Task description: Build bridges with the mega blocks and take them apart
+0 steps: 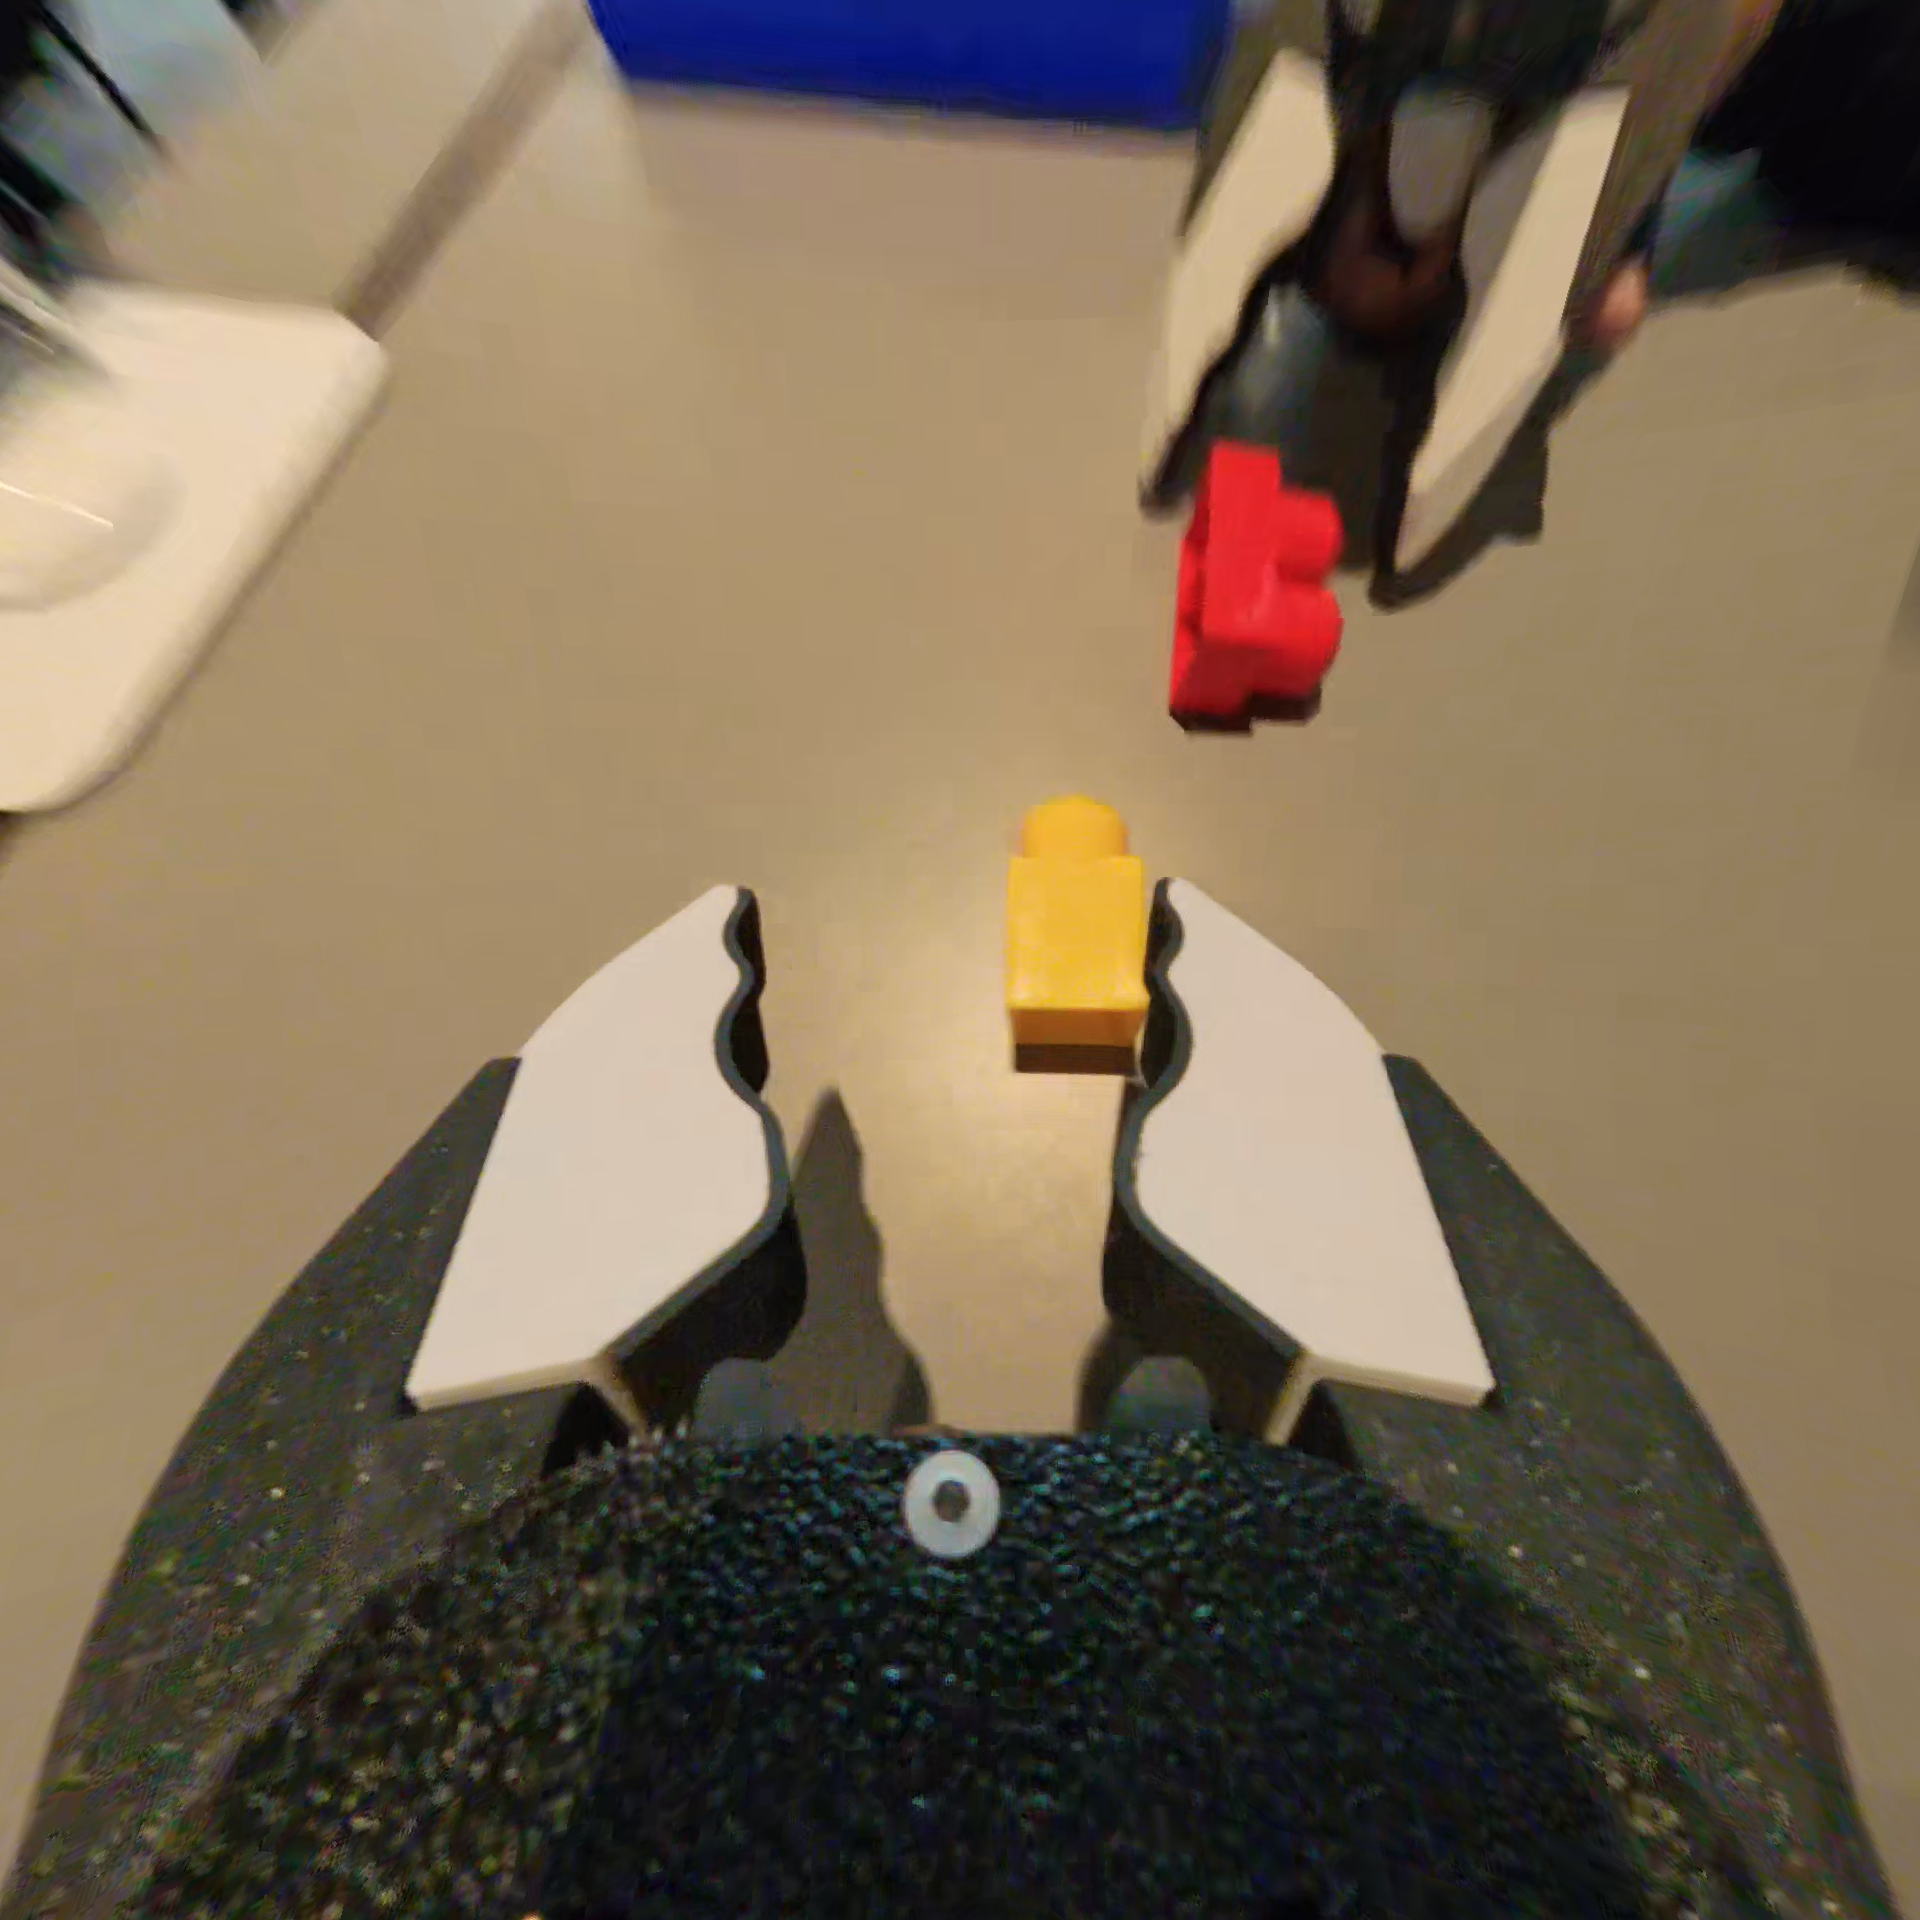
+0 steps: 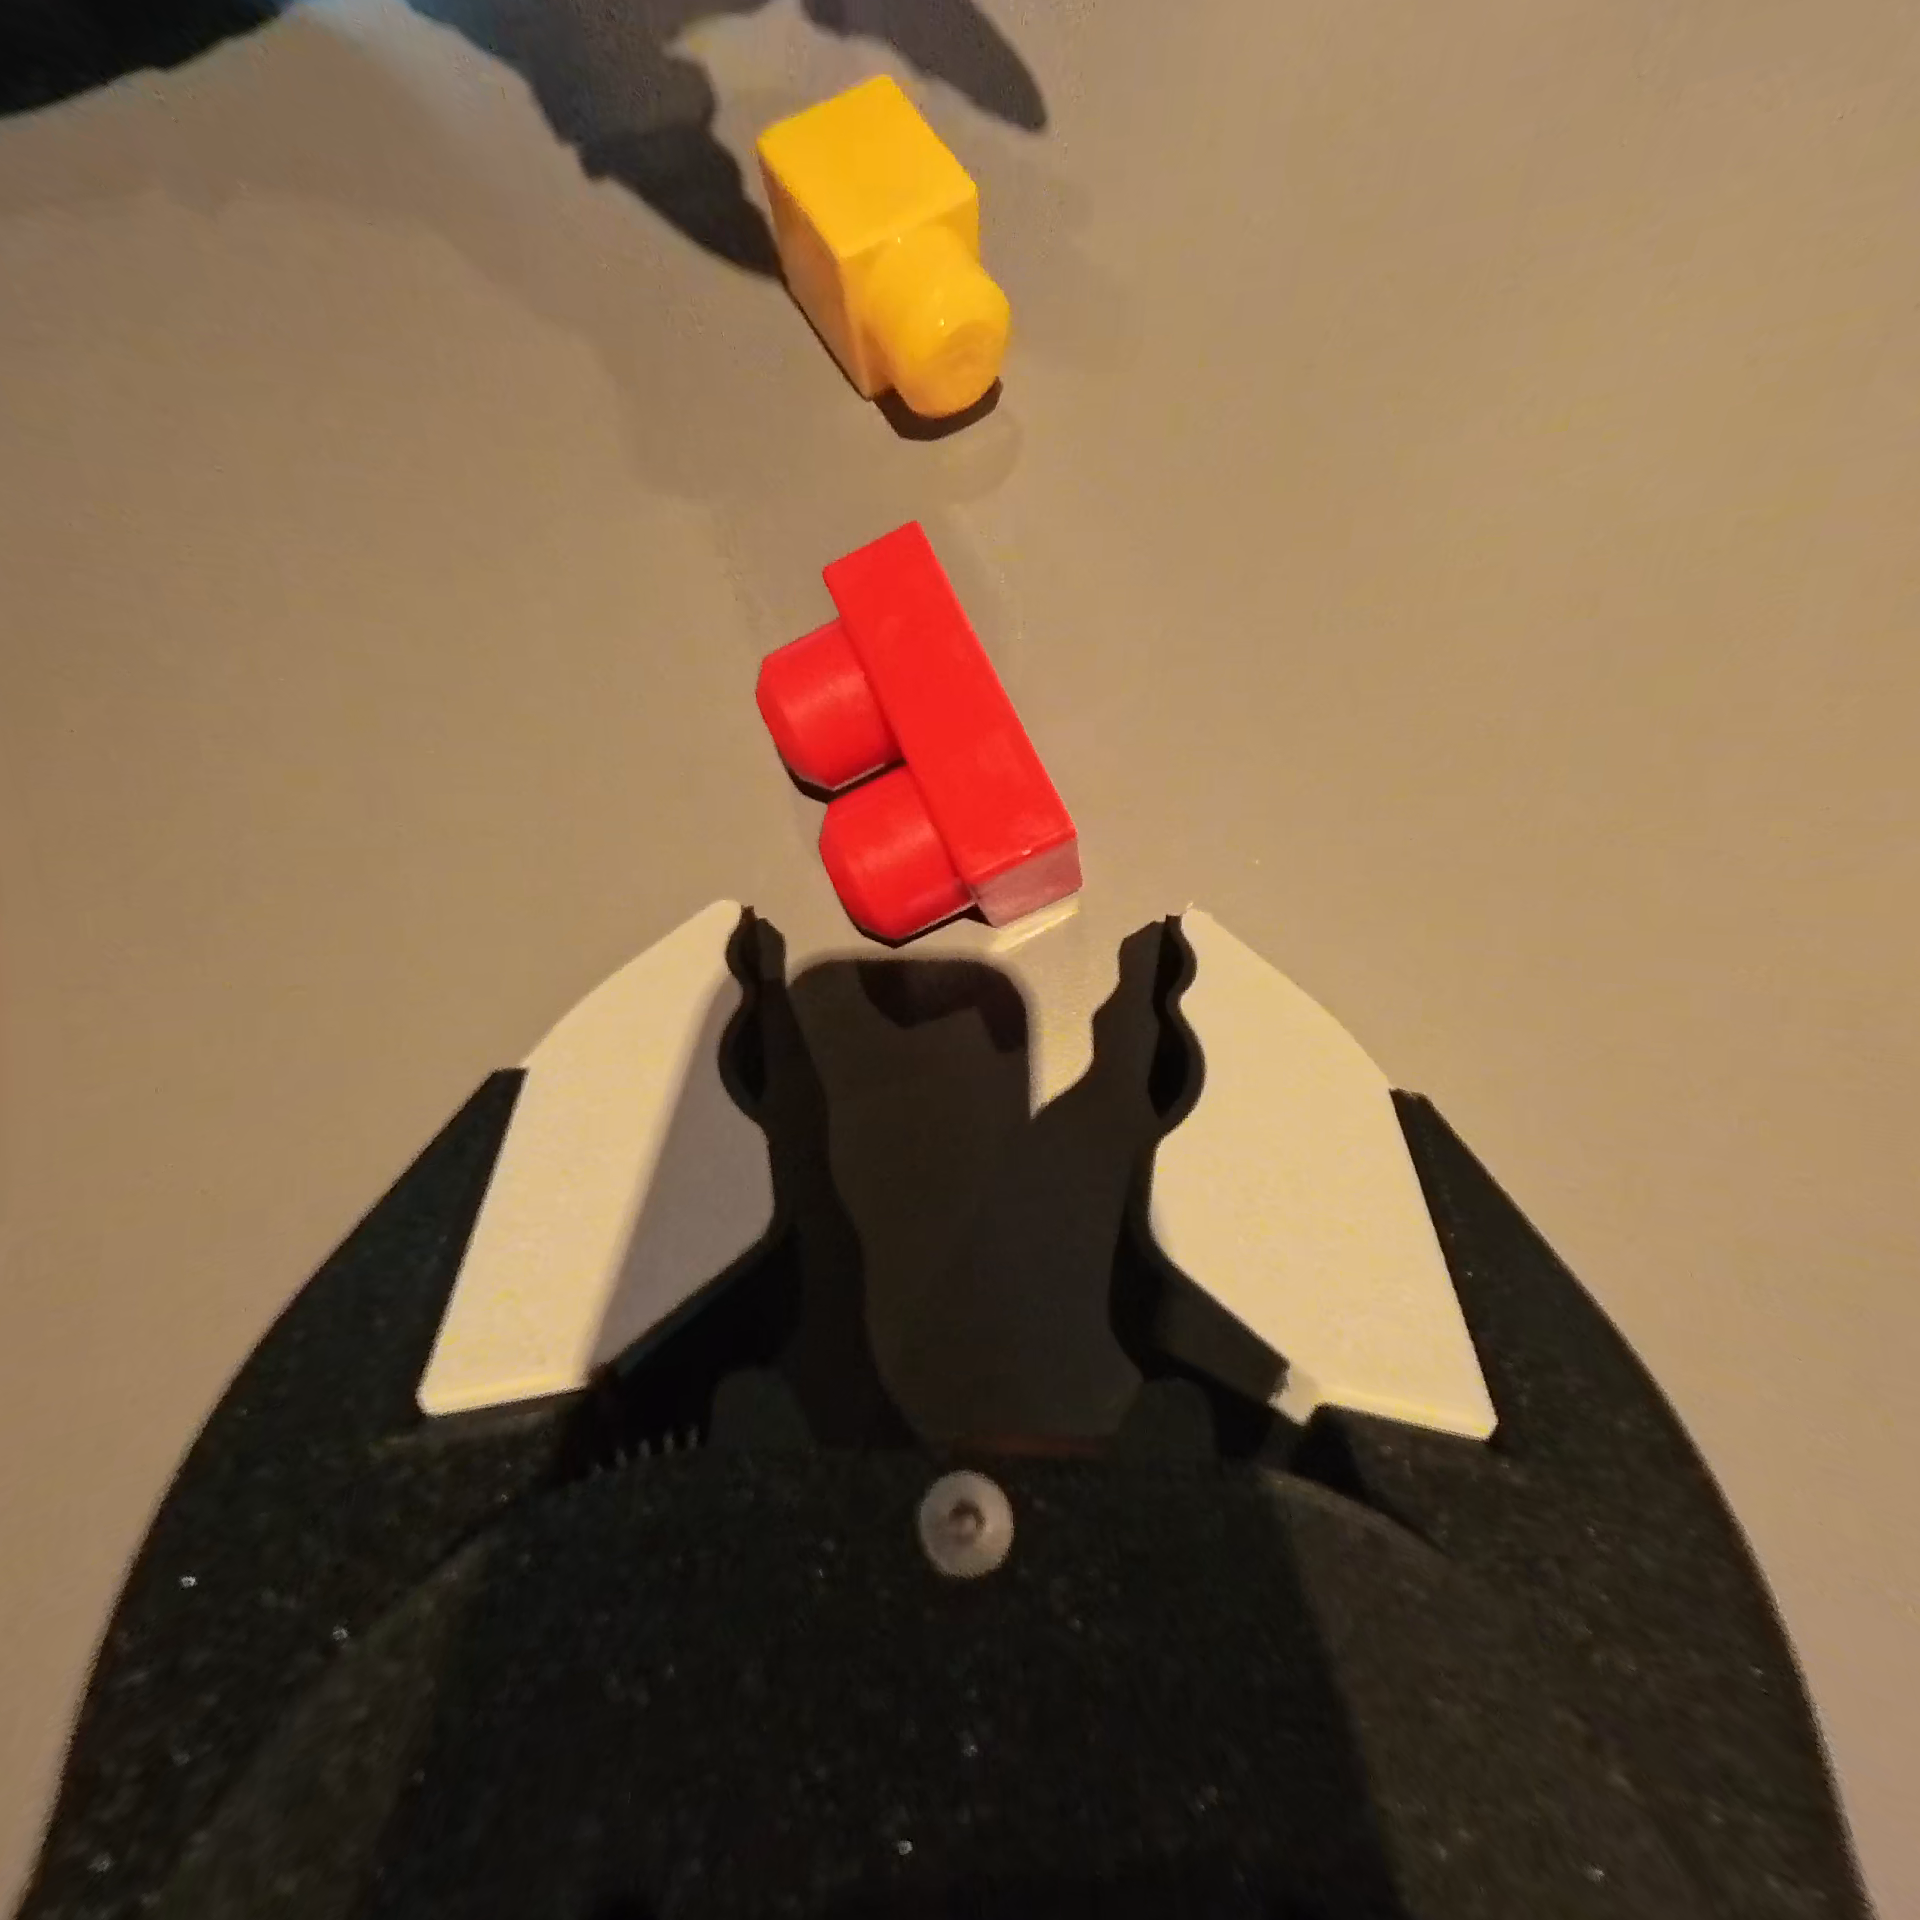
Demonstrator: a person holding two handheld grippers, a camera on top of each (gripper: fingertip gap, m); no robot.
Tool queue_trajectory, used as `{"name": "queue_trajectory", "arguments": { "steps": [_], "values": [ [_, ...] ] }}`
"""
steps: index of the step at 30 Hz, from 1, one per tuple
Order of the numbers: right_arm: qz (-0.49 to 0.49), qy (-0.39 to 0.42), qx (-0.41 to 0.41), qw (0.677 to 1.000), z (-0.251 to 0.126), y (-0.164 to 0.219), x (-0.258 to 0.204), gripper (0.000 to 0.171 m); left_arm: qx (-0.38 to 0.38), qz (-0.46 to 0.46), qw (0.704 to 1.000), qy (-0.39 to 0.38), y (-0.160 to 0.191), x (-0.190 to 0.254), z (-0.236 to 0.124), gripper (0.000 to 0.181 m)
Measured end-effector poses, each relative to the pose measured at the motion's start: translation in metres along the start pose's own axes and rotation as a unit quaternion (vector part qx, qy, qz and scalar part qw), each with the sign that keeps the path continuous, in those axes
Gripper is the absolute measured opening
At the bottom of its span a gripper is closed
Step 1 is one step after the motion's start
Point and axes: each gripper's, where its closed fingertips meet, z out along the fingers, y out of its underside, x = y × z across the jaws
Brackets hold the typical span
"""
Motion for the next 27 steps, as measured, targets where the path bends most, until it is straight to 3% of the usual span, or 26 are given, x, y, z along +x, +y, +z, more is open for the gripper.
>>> {"name": "queue_trajectory", "arguments": {
  "steps": [1,4,6,10,13,15,20,27],
  "values": [
    [0.0,0.0,0.0,1.0,0.0,0.0,0.0,0.073,0.043,0.006,0.999,-0.029,-0.013,-0.01,-0.022,0.069],
    [0.0,0.001,-0.001,1.0,0.0,0.0,0.0,0.073,0.179,0.003,0.971,-0.159,-0.038,-0.051,-0.115,0.066],
    [0.0,0.001,-0.001,1.0,0.0,0.0,0.0,0.073,0.23,-0.021,0.929,-0.287,-0.025,-0.083,-0.19,0.063],
    [-0.001,0.001,-0.004,1.0,0.001,0.001,0.0,0.073,0.191,-0.131,0.8,-0.554,0.078,-0.131,-0.33,0.061],
    [-0.002,0.001,-0.006,1.0,0.002,0.001,0.0,0.073,0.157,-0.253,0.713,-0.635,0.157,-0.133,-0.389,0.062],
    [-0.001,0.001,-0.008,1.0,0.002,0.001,0.0,0.073,0.146,-0.299,0.716,-0.613,0.179,-0.135,-0.387,0.057],
    [-0.001,0.002,-0.008,1.0,0.002,0.002,0.0,0.073,0.009,-0.397,0.753,-0.524,0.216,-0.141,-0.328,0.049],
    [-0.007,0.003,-0.012,1.0,0.003,0.002,0.0,0.073,0.007,-0.475,0.759,-0.445,0.241,-0.16,-0.303,0.046]
  ]
}}
